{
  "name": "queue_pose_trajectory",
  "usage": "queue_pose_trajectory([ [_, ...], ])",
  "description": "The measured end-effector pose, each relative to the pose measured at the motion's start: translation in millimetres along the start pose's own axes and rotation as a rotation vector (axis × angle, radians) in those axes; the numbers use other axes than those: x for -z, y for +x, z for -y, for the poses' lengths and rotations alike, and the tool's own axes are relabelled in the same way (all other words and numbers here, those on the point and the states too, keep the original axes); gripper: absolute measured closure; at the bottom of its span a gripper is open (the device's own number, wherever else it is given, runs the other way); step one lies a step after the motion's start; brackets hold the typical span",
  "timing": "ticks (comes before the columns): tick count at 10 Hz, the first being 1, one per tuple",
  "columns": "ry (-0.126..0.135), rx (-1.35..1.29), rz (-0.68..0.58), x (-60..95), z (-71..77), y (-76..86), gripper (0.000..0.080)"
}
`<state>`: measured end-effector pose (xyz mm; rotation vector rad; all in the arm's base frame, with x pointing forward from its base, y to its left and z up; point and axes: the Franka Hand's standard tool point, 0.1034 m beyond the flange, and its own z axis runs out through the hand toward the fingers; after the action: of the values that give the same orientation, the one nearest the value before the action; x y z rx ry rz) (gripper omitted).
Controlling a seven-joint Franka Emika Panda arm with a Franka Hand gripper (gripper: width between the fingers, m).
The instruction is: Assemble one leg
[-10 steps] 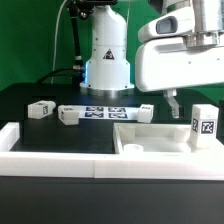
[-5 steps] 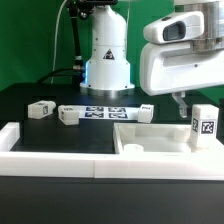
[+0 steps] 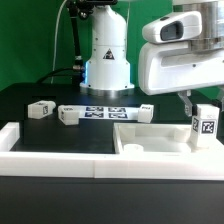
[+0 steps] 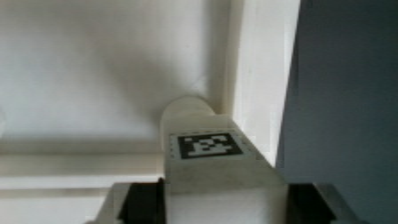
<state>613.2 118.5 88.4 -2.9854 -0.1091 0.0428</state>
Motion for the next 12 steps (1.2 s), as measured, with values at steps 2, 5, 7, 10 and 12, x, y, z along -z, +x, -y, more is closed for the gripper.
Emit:
queue_pose_trajectory([
  [2, 0.008, -0.2, -0.017, -0.7, 0.3, 0.7, 0.0501],
  [5, 0.012, -0.517, -0.037, -1.4, 2.2, 2.6, 0.0501],
  [7, 0.018, -0.713, -0.044, -1.4, 2.1, 4.3, 0.0501],
  [10, 0.025, -0.909, -0.052, -0.8, 0.2, 6.3, 0.0501],
  [12, 0.026, -0.928, -0.052, -1.0, 1.7, 6.1, 0.0501],
])
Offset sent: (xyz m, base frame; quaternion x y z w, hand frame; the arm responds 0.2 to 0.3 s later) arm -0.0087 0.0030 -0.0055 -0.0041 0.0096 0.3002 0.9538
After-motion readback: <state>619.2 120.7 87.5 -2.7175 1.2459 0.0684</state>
